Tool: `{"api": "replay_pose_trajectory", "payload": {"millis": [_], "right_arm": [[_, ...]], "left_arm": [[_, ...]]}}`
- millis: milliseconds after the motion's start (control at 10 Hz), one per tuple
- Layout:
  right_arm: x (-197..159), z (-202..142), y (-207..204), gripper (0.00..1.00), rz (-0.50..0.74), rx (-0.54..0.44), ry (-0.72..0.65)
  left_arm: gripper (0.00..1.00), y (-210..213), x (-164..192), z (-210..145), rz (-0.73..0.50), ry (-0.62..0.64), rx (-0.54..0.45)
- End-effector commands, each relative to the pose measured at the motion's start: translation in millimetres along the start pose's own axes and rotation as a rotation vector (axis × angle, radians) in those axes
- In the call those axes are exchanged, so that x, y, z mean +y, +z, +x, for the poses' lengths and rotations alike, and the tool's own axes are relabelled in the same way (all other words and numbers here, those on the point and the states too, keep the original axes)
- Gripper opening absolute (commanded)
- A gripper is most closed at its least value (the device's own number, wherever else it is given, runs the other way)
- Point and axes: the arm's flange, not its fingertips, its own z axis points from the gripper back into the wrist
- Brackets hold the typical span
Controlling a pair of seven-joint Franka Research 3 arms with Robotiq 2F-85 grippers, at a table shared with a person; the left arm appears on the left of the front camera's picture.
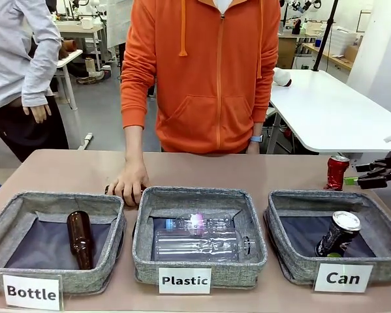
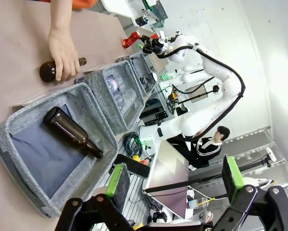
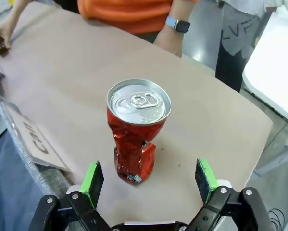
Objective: Sort the can waste into the basket.
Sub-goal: Pick up the can waste from the table and place it in the right Fabric basket.
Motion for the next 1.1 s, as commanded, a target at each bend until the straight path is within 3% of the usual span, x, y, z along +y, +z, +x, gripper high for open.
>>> {"api": "replay_pose_trajectory", "payload": {"millis": [0, 400, 1000], "right_arm": [[-9, -3, -9, 1.00, 0.008, -0.063, 0.001], [-6, 1, -29, 1.00, 0.046, -0.062, 0.002], [-8, 8, -48, 1.00, 0.050, -0.140, -0.031]], "left_arm": [[1.00, -1, -2, 0, 0.005, 0.001, -0.004], [1.00, -1, -2, 0, 0.005, 0.001, -0.004], [1.00, -1, -2, 0, 0.005, 0.001, -0.004]]}}
